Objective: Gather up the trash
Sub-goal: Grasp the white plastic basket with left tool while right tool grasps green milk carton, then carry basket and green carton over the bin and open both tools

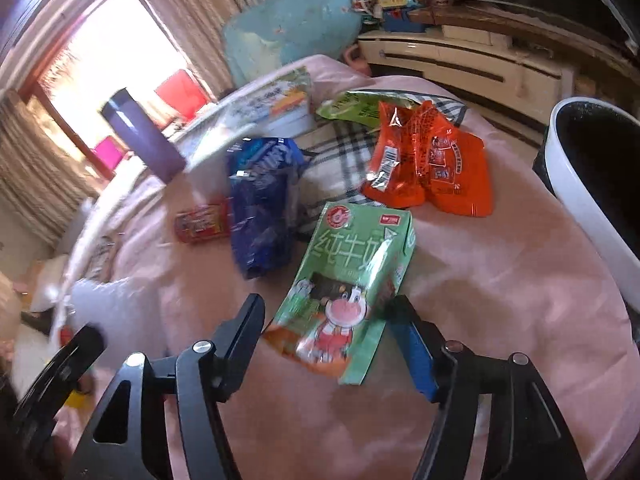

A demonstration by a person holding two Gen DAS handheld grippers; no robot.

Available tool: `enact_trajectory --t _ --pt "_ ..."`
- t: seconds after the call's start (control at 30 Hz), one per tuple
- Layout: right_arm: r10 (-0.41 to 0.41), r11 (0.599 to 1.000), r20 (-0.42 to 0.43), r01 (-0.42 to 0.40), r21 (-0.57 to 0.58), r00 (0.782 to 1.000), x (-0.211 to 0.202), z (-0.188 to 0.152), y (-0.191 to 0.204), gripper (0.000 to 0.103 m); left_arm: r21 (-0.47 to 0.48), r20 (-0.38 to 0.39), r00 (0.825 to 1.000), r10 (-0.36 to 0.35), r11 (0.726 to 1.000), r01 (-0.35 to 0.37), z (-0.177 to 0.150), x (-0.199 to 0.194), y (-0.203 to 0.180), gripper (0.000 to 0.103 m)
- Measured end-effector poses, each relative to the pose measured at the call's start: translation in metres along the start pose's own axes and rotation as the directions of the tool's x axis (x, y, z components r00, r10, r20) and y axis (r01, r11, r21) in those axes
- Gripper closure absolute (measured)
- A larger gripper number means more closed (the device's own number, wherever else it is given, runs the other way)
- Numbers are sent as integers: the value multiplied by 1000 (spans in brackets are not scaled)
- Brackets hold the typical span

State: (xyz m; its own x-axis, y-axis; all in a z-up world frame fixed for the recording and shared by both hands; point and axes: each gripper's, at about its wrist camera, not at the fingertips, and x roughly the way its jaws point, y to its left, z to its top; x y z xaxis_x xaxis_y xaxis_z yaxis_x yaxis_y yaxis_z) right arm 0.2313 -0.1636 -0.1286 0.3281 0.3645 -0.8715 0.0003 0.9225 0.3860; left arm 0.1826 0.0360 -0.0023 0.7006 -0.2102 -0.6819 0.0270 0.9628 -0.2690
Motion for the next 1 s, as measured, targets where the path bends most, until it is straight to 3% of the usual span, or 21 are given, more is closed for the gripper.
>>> enact_trajectory --t 0.1,0.13,0.27,0.43,0.57,0.87,1.0 --pt "-14 1000 11 14 -15 1000 1 1 0 40 10 -6 1000 -15 1000 15 0 0 -6 81" --pt "-10 1000 15 10 -24 1000 -1 0 -1 46 13 -7 1000 -21 1000 21 0 0 -8 81" --pt "43 998 24 -42 -47 999 -20 -7 -14 54 45 -18 998 -59 997 60 -2 2 -25 81" --pt "59 997 97 -54 -51 994 -66 -20 -39 57 84 -40 995 -92 992 95 -8 9 -46 81" --pt "55 998 101 -52 -34 993 -86 -25 -61 58 102 -55 991 -119 987 124 -10 14 -60 81" --pt "-6 997 -5 5 -79 1000 -65 -28 -69 53 104 -83 991 -108 988 117 -17 17 -65 81" --pt "-17 993 0 17 -117 1000 -58 -30 -65 58 109 -88 991 -100 988 110 -18 17 -70 81"
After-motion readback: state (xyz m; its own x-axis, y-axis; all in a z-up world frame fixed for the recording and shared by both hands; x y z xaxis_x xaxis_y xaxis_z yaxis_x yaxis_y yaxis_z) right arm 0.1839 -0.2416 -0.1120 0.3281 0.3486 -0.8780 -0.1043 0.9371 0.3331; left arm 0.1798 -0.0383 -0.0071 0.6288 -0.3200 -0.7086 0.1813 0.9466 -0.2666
